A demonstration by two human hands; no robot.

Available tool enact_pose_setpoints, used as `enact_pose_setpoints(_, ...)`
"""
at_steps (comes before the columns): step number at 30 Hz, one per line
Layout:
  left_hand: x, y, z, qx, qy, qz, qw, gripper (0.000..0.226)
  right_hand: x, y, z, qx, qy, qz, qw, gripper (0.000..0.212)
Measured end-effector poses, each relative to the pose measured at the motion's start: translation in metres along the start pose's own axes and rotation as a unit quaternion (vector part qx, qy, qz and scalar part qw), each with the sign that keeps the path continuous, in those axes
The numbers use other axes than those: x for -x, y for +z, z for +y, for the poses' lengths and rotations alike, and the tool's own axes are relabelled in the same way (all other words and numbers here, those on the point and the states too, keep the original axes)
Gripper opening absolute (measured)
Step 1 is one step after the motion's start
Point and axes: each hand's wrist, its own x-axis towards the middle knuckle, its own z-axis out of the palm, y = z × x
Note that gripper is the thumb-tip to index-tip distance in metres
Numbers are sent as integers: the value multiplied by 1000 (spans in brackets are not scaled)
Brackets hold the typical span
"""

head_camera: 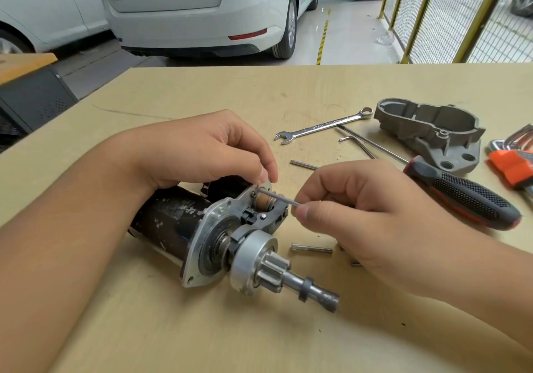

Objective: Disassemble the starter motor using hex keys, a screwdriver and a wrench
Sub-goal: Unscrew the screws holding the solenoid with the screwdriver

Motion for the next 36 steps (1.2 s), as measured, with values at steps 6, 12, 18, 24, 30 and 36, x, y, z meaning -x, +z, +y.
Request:
enact_pose_setpoints(6, -2, -1, -1, 11, -1, -2, 1000, 21, -1, -2, -2, -25, 25, -22, 999, 12)
enact_pose_setpoints(12, -1, 0, -2, 8, 10, -9, 1000, 22, 1, -1, -6, -14, 19, -8, 1000, 12)
enact_pose_setpoints(18, -3, -2, -5, 7, 7, -13, 1000, 21, 2, 0, -7, -2, 12, -14, 1000, 12)
enact_pose_setpoints(24, -2, -2, -4, 10, 8, -10, 1000, 21, 1, -1, -6, 17, 20, -3, 1000, 13)
enact_pose_setpoints(30, -1, -1, -2, 4, 11, -14, 1000, 21, 2, -1, -4, 4, 17, -10, 1000, 12)
enact_pose_setpoints(36, -3, -1, -5, -6, 17, -12, 1000, 21, 1, -1, -1, -7, 17, -11, 1000, 11)
